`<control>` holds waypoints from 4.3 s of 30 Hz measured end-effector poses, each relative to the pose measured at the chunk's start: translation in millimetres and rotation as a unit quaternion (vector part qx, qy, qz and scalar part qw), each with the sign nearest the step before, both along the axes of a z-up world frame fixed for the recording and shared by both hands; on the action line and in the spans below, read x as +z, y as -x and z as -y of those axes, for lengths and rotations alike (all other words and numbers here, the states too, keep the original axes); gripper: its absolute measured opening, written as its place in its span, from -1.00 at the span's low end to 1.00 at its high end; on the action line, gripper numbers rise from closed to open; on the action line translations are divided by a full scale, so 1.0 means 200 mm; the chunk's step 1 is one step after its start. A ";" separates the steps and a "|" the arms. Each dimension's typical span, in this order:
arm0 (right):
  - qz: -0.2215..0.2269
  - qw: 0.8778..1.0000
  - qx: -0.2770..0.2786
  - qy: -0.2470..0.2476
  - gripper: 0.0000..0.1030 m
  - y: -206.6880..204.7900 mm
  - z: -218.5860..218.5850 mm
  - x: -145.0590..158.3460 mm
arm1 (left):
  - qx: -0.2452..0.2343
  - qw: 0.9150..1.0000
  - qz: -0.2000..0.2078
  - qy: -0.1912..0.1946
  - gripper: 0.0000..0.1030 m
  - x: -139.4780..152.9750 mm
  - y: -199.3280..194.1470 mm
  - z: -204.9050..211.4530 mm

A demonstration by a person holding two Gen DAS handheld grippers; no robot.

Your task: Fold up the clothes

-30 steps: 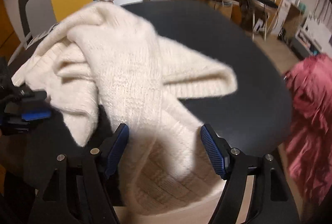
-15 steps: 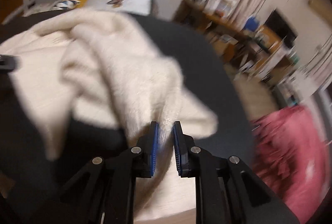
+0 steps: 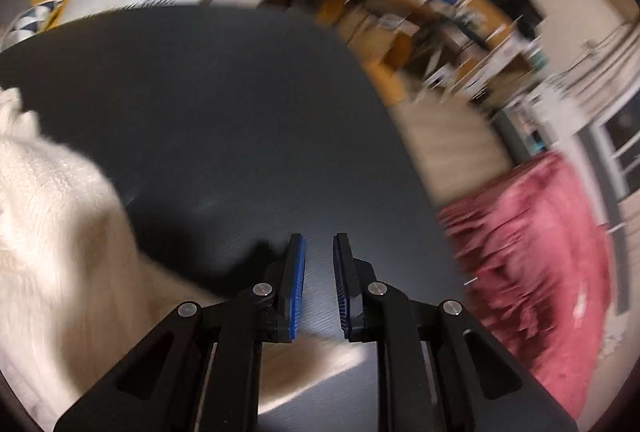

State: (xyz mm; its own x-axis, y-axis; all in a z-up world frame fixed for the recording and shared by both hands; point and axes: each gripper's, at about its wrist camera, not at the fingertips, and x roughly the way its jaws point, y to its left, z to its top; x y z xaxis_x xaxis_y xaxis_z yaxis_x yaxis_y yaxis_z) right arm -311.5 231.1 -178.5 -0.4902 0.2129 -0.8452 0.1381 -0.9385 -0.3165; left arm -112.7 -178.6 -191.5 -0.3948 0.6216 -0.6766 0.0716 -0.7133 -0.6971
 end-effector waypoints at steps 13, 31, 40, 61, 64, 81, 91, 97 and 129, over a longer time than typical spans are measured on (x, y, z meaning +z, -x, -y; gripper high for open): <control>-0.046 0.977 0.106 0.182 0.64 -0.62 0.13 0.32 | -0.061 0.990 -0.124 0.007 -0.68 0.23 0.29 -0.24; -0.042 0.993 0.091 0.061 -0.81 -0.85 0.11 -0.07 | -0.221 0.965 -0.069 0.122 -0.84 -0.01 0.36 -0.69; -0.134 0.980 0.124 -0.074 -0.86 -0.71 0.28 0.28 | -0.230 0.962 -0.067 0.131 -0.85 0.03 0.21 -0.51; -0.068 0.979 0.101 -0.163 0.47 -0.31 0.30 0.25 | 0.125 0.974 -0.095 0.163 -0.70 0.30 -0.17 0.96; -0.129 0.981 0.140 -0.045 0.48 -0.51 0.42 0.50 | 0.168 0.960 -0.065 0.215 -0.70 0.21 -0.29 1.08; 0.068 0.952 0.246 0.170 0.74 -0.62 1.76 -0.08 | 0.168 0.948 -0.024 0.270 -0.85 -0.05 -0.32 1.28; 0.104 0.936 0.247 0.230 0.74 -0.60 1.80 0.02 | 0.214 0.951 -0.088 0.205 -0.61 0.14 -0.41 1.21; 0.060 0.946 0.252 0.196 0.74 -0.86 1.55 0.14 | 0.096 0.990 -0.080 0.064 -0.54 0.05 -0.48 0.68; 0.062 0.934 0.194 0.294 0.99 -1.17 1.08 0.08 | 0.178 0.983 0.017 -0.031 -0.91 -0.09 -0.45 0.28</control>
State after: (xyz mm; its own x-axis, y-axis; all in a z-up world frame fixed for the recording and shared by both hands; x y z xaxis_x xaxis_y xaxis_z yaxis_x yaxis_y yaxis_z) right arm -78.5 15.2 -162.1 -0.3242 -0.4798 -0.8152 0.5052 -0.8164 0.2796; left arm -22.6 -233.7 -209.8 -0.5727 0.4888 -0.6581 0.3323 -0.5955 -0.7314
